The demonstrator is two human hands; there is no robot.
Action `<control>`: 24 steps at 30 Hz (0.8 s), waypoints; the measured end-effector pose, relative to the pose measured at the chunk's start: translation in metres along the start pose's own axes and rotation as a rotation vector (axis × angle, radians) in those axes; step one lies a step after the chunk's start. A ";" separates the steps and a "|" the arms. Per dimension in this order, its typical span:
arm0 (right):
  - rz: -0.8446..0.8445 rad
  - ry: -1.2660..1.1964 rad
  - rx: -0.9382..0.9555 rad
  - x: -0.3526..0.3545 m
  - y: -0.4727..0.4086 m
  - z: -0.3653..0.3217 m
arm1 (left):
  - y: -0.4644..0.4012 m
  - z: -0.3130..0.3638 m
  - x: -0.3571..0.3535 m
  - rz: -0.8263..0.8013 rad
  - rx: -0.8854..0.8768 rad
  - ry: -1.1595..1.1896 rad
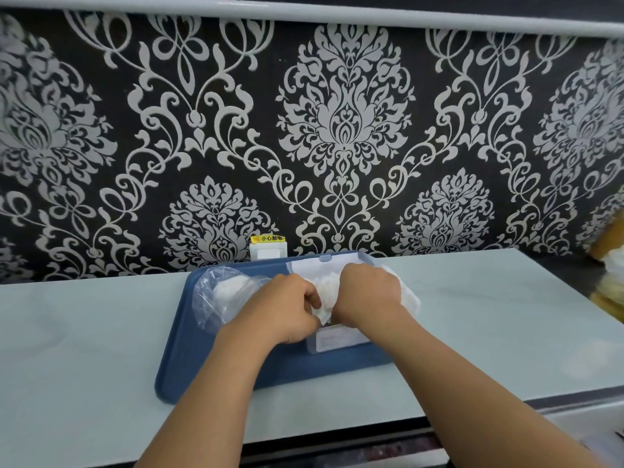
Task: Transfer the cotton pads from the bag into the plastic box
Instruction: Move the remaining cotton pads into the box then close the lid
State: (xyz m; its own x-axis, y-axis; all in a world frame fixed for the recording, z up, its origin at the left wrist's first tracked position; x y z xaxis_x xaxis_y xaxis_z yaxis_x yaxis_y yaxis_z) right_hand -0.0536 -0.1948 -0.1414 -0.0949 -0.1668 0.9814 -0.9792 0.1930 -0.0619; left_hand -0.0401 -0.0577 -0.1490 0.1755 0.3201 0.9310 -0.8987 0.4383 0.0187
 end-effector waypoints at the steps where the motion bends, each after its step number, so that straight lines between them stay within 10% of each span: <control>1: -0.027 -0.036 0.004 0.001 -0.001 0.002 | 0.000 0.000 0.000 0.006 -0.003 -0.003; 10: -0.051 -0.844 0.260 0.035 0.003 0.022 | -0.006 -0.002 -0.001 0.008 -0.004 0.045; 16: -0.280 -0.180 0.409 0.003 0.011 -0.014 | -0.008 0.002 -0.006 -0.111 -0.015 -0.030; 24: -0.261 0.037 0.266 0.003 0.011 -0.005 | -0.011 -0.003 -0.013 -0.163 0.019 -0.027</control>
State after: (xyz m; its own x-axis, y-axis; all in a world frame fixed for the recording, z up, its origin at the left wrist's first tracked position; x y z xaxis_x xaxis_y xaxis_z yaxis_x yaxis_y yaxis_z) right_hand -0.0636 -0.1884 -0.1386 0.1659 -0.1417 0.9759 -0.9824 -0.1098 0.1511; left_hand -0.0315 -0.0637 -0.1620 0.3089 0.2233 0.9245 -0.8665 0.4668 0.1768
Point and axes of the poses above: each hand's wrist, its own y-axis away from the middle knuckle, its own x-axis out of the back of the hand, z = x × y, the point moved 3 cm from there along -y, towards the middle knuckle, and after that the axes turned 7 degrees about -y, right-handed, at the moved point
